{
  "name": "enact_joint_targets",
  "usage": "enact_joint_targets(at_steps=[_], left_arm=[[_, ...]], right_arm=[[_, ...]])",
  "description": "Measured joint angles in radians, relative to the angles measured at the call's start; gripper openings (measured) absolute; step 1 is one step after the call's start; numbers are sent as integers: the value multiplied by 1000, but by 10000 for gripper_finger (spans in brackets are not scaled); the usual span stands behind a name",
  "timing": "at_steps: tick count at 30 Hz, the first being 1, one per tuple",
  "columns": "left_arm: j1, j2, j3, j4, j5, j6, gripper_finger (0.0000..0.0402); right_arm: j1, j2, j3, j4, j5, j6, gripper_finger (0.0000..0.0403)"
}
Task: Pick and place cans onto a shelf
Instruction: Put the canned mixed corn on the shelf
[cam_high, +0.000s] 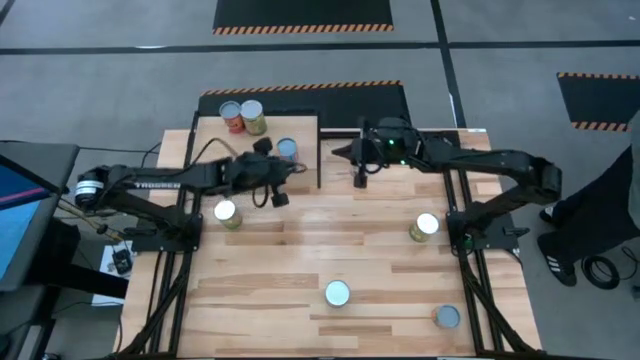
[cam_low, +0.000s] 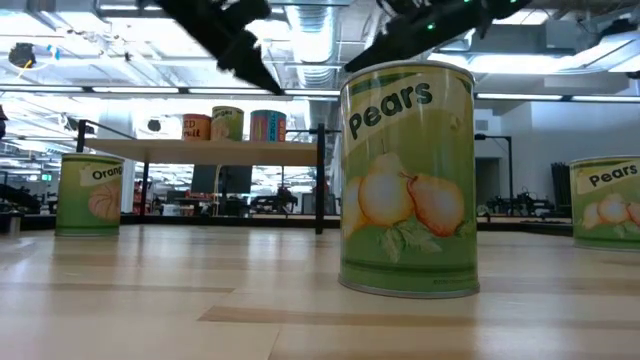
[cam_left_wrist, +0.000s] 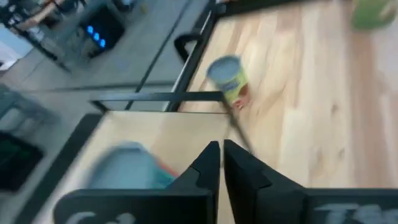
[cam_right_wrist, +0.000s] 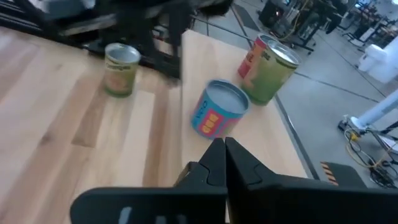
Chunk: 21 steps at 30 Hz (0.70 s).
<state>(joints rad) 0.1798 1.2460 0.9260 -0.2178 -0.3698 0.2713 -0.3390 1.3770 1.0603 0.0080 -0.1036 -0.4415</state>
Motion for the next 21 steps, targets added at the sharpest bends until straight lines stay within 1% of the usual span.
enact_joint_targets(at_steps=[2, 5, 7, 10, 14, 15, 19, 21], left_arm=[[14, 37, 142, -185, -26, 24, 36], [40, 103, 323, -428, -28, 56, 70], [65, 154, 424, -552, -23, 83, 92], [114, 230, 537, -694, 3, 117, 114], [167, 314, 624, -802, 160, 162, 119], [174, 327, 635, -805, 176, 170, 119], [188, 357, 654, -805, 123, 203, 120], [199, 360, 655, -809, 122, 214, 121]], right_arm=[[19, -18, -12, 0, 0, 0, 7], [42, -32, -22, -1, -2, -18, 7], [53, -32, -23, -1, 0, -33, 7], [55, -32, -23, 0, 2, -53, 7], [54, -32, -23, -1, 3, -62, 7], [54, -32, -23, -1, 3, -64, 7], [50, -32, -23, -3, 3, -64, 7], [46, -32, -23, -6, 3, -69, 7]])
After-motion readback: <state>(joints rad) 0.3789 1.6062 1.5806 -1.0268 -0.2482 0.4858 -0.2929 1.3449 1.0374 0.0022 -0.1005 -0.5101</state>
